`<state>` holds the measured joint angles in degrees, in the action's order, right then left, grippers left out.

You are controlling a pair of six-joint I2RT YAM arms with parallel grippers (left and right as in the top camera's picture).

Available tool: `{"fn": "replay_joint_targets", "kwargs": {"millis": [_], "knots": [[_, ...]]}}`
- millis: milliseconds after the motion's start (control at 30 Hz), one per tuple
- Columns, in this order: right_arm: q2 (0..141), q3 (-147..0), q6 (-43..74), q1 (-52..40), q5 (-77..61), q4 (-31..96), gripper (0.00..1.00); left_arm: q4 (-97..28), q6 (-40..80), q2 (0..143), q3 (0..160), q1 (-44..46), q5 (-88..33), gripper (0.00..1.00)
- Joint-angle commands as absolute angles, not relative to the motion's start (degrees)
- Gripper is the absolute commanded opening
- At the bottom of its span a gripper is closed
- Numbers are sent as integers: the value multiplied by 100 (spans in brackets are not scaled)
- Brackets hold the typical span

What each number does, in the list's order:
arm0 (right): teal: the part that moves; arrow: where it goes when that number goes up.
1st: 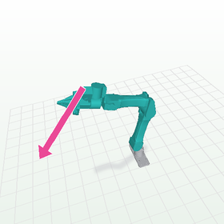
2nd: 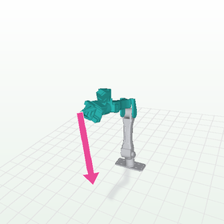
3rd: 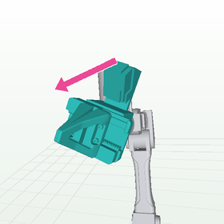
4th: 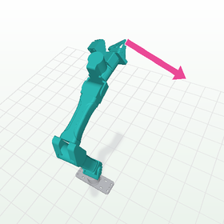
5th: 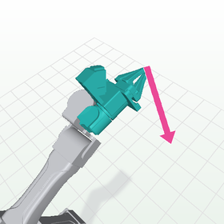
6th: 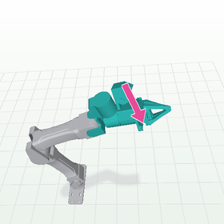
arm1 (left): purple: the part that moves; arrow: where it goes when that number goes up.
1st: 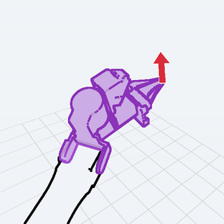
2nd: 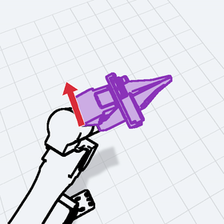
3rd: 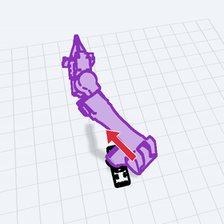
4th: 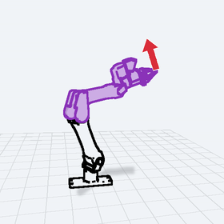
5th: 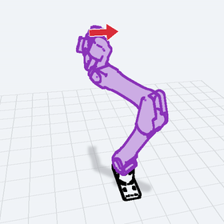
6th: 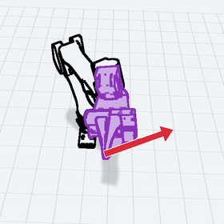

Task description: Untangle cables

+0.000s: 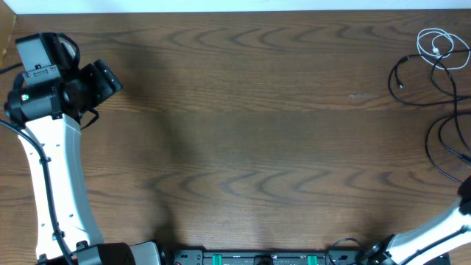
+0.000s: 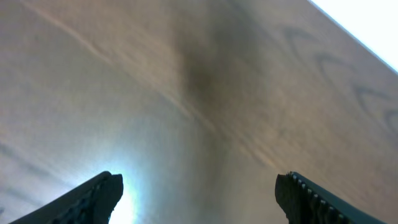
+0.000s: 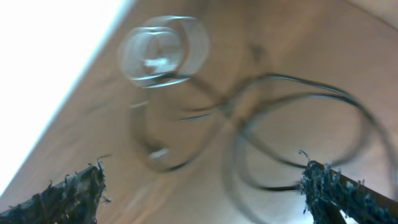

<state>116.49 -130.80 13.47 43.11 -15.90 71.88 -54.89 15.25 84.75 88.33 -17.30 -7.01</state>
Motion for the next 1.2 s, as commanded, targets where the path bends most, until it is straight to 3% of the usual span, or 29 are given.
{"fn": "replay_joint_targets", "kwargs": {"millis": [0,467,800,1167], "knots": [[10621,-13170,548,3734,-2945,7336,99,-5749,1557,8536,8895,-1728,-707,84],[8519,-13170,-51,1063,-2241,7948,99,-5784,1555,8536,8895,-1728,-705,84],[8110,-13170,-51,913,-2239,9203,99,-5784,1555,8536,8895,-1728,-705,84],[8114,-13168,-51,915,-2217,9710,99,-5784,1555,8536,8895,-1728,-705,84]]}}
